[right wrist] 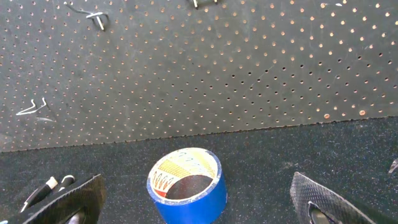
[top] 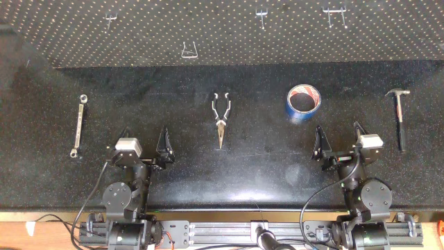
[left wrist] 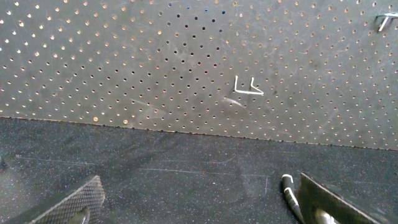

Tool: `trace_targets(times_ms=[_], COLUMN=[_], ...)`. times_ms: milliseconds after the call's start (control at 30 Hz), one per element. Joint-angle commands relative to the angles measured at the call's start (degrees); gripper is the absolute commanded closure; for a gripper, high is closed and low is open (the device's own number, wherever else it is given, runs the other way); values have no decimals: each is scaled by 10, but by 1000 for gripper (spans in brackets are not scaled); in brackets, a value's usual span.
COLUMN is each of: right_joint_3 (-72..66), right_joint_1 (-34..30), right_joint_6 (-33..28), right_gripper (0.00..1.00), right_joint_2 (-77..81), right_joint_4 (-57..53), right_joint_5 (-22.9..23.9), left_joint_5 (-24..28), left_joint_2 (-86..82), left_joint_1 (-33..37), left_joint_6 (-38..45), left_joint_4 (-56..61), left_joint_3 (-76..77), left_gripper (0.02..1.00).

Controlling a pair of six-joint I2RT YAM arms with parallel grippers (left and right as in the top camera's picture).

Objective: Place Tools Onto Pegboard

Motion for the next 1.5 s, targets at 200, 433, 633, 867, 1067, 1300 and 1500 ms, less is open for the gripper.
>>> trace_targets(times_ms=[200, 433, 633, 867, 1067, 1300, 1500], right_joint_3=[-1, -1, -1, -1, -1, -1, -1], right_joint_1=[4, 4, 4, 4, 4, 4, 4], right_joint_6=[9, 9, 9, 9, 9, 9, 9], right_gripper=[25, 25, 25, 25, 25, 25, 25], right_joint_2=[-7, -7, -7, -7, -7, -7, -7], right_joint_4=[-3, -3, -3, -3, -3, -3, -3], right_joint_5=[-7, -7, -7, -7, -7, -7, -7], left_joint_5=[34, 87, -9, 38, 38, 26, 23], left_joint_2=[-6, 448, 770, 863, 1002, 1121, 1166], left_joint_1=[2, 132, 320, 452, 453, 425, 407], left_joint_6=[3, 193, 329, 479, 526, 521, 510], left_joint_4=[0, -366, -679, -659, -583, -518, -514], left_joint_3=[-2, 435, 762, 770, 770, 800, 840], left_gripper=[25, 23, 25, 25, 25, 25, 25])
